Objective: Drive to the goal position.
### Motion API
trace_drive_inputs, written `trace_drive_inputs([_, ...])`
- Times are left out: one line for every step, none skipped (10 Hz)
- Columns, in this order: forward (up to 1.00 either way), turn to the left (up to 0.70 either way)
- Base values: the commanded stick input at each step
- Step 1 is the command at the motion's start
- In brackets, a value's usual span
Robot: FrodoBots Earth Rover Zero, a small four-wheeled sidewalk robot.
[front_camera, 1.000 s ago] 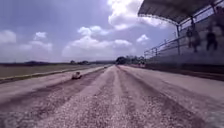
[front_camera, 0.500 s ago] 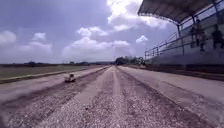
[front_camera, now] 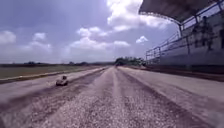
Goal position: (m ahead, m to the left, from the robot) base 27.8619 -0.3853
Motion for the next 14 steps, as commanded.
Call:
trace_drive_inputs([1.0,0.0])
trace_drive_inputs([1.0,0.0])
trace_drive_inputs([1.0,0.0])
trace_drive_inputs([1.0,0.0])
trace_drive_inputs([1.0,0.0])
trace_drive_inputs([1.0,0.0])
trace_drive_inputs([1.0,0.0])
trace_drive_inputs([1.0,0.0])
trace_drive_inputs([1.0,0.0])
trace_drive_inputs([1.0,0.0])
trace_drive_inputs([1.0,0.0])
trace_drive_inputs([1.0,0.0])
trace_drive_inputs([1.0,0.0])
trace_drive_inputs([1.0,0.0])
